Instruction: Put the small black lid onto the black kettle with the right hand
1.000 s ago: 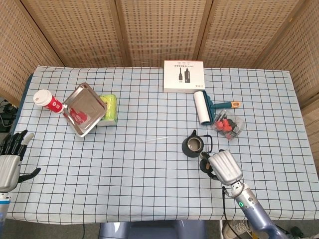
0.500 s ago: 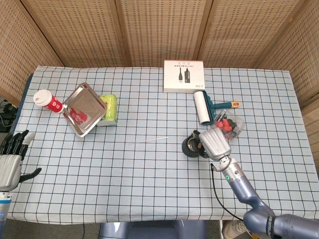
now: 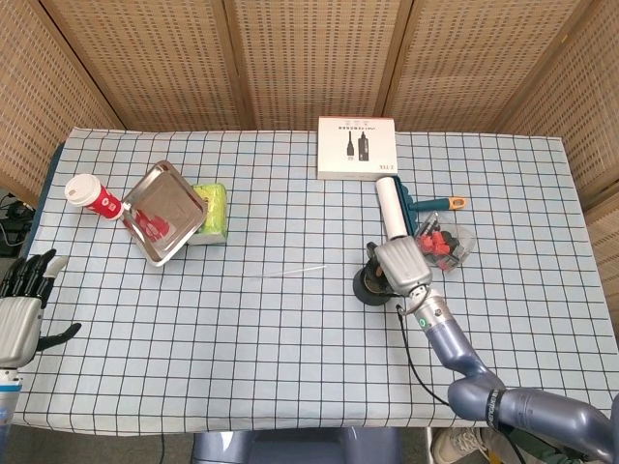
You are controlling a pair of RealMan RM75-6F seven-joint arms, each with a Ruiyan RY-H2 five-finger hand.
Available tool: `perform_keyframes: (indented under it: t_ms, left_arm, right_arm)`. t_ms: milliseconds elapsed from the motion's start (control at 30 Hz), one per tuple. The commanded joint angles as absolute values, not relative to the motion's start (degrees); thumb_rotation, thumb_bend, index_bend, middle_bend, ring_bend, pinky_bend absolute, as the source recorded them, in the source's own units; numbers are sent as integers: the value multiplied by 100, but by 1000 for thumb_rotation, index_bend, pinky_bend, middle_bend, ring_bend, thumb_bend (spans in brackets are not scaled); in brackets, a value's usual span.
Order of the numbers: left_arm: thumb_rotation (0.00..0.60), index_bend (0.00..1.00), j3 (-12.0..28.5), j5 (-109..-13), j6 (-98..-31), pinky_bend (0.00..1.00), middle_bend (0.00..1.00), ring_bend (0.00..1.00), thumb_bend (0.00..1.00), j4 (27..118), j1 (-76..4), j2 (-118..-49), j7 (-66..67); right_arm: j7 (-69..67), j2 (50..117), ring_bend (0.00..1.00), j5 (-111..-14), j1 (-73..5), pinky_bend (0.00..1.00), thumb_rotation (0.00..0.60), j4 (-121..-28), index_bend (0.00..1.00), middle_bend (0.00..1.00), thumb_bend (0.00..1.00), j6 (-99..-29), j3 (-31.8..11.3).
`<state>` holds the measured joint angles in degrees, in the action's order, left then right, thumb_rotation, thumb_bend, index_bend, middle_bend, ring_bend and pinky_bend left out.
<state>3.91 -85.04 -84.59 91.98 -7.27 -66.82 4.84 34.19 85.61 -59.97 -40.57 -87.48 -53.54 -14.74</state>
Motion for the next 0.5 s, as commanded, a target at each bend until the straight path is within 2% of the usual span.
perform_keyframes:
  t_ms: [33, 500]
  left_arm:
    - [600, 0, 390, -8507, -8454, 0, 0, 0, 39, 9194, -735, -6680, 472]
    - [600, 0, 381, -8524, -8485, 0, 0, 0, 39, 9195, -728, -6673, 443]
  right_arm:
    - [3372, 8669, 972, -5985, -4087, 712, 600, -8619, 574, 993, 363, -5378, -1381]
    - [3235, 8794, 972, -5969, -4164, 712, 600, -8488, 568, 993, 364, -5462, -1165]
